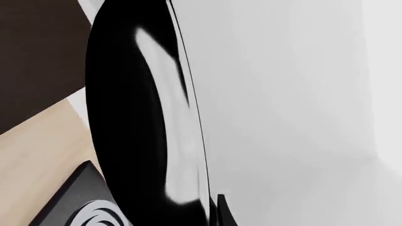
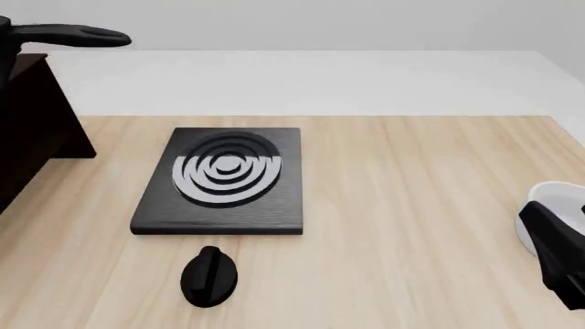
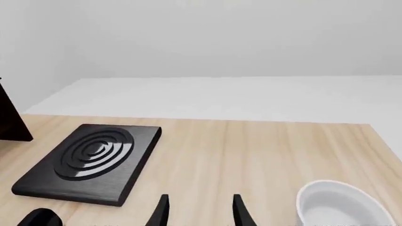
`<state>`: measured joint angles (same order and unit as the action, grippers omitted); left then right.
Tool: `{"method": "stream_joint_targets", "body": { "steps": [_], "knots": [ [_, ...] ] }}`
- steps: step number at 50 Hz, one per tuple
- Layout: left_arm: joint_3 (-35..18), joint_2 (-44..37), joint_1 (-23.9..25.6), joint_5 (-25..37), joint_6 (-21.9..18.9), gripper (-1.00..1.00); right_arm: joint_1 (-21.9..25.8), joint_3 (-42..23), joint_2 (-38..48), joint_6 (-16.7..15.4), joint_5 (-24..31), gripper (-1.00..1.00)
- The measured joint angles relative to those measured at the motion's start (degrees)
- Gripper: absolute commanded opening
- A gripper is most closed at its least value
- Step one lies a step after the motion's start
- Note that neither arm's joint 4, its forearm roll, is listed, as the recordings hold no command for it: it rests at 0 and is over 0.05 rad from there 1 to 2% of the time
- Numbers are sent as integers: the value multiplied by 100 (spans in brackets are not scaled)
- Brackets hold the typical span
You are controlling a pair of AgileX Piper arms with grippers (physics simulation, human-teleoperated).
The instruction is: Put the frying pan on the cabinet shelf.
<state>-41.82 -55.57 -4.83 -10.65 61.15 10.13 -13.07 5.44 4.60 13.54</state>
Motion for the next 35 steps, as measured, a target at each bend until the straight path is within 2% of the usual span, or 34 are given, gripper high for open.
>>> {"method": "stream_joint_targets", "body": {
  "steps": [11, 35],
  "knots": [
    [16, -459, -334, -293, 149, -100, -8, 67, 73, 127, -82, 100],
    [-229, -1082, -884, -414, 39, -100, 23, 178, 286, 136, -307, 100]
  ]
}}
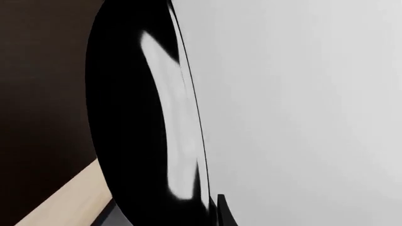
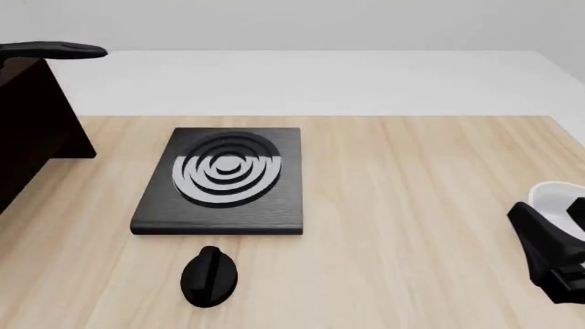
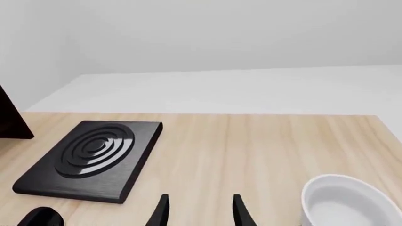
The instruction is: Put the frying pan on the cabinet shelf.
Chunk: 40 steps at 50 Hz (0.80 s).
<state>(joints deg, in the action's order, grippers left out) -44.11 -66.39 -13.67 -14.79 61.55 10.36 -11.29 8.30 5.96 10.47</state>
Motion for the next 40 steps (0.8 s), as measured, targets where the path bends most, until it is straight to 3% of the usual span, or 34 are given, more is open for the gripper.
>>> {"method": "stream_joint_targets", "body": {
  "steps": [15, 40],
  "knots": [
    [-129, -285, -160, -67, -23, -100, 20, 37, 98, 0, -97, 100],
    [378, -775, -472, -878, 177, -100, 21, 44, 126, -9, -117, 100]
  ]
}}
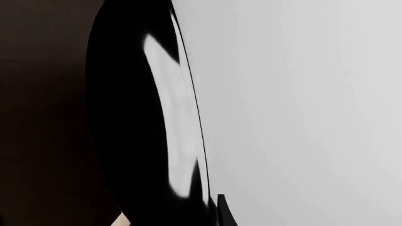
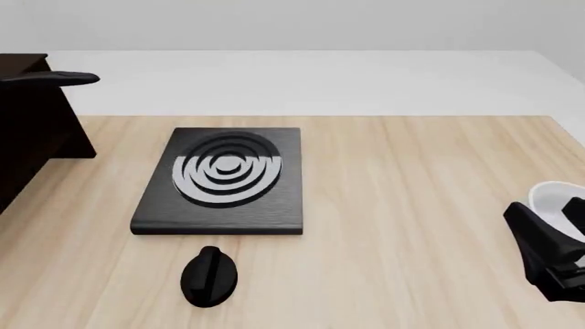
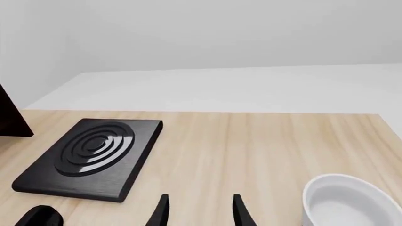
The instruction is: Put the frying pan on the cabinet shelf.
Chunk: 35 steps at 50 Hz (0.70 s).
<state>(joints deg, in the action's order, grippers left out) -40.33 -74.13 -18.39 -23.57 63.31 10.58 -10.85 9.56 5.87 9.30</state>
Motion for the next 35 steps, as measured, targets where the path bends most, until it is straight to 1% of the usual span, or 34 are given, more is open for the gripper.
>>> {"method": "stream_joint_targets", "body": {
  "steps": [22, 35],
  "knots": [
    [226, -196, -115, -526, 221, -100, 2, 32, 33, -8, -62, 100],
    [262, -245, -138, -677, 293, -100, -1, 39, 2, -15, -41, 100]
  ]
}}
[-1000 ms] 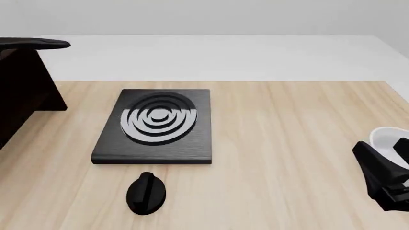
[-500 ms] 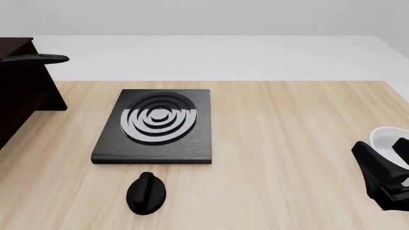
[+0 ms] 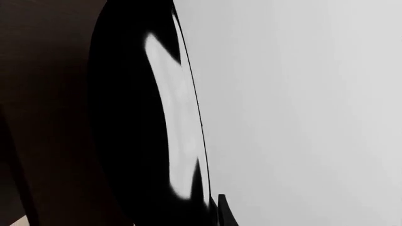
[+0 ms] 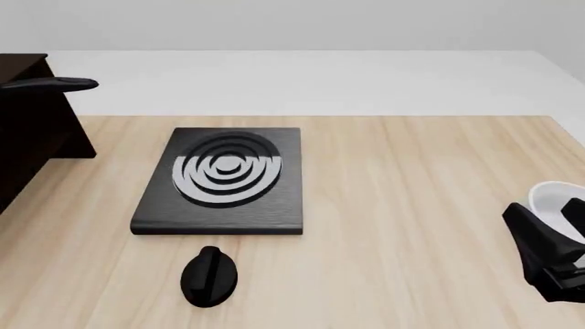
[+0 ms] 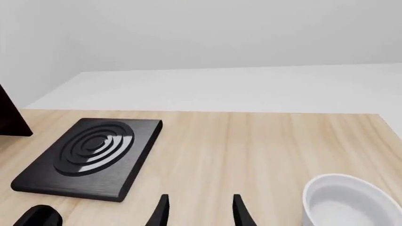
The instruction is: Put the frying pan on the cabinet shelf.
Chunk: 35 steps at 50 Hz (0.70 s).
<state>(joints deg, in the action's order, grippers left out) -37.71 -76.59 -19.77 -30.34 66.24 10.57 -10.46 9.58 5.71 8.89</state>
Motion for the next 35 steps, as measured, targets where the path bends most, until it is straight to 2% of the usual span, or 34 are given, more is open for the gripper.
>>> {"method": "stream_joint_targets", "body": {
  "steps": [1, 2, 17, 35],
  "knots": [
    [-2, -3, -1, 2, -1, -100, 0, -2, -4, 0, 5, 100],
    [-12, -7, -2, 12, -9, 100, 0, -4, -8, 0, 10, 100],
    [-44, -13, -59, 133, -139, 100, -2, -18, -24, -7, 39, 100],
    [154, 359, 65, 228, -240, 100, 0, -31, 6, -1, 26, 100]
  ]
}}
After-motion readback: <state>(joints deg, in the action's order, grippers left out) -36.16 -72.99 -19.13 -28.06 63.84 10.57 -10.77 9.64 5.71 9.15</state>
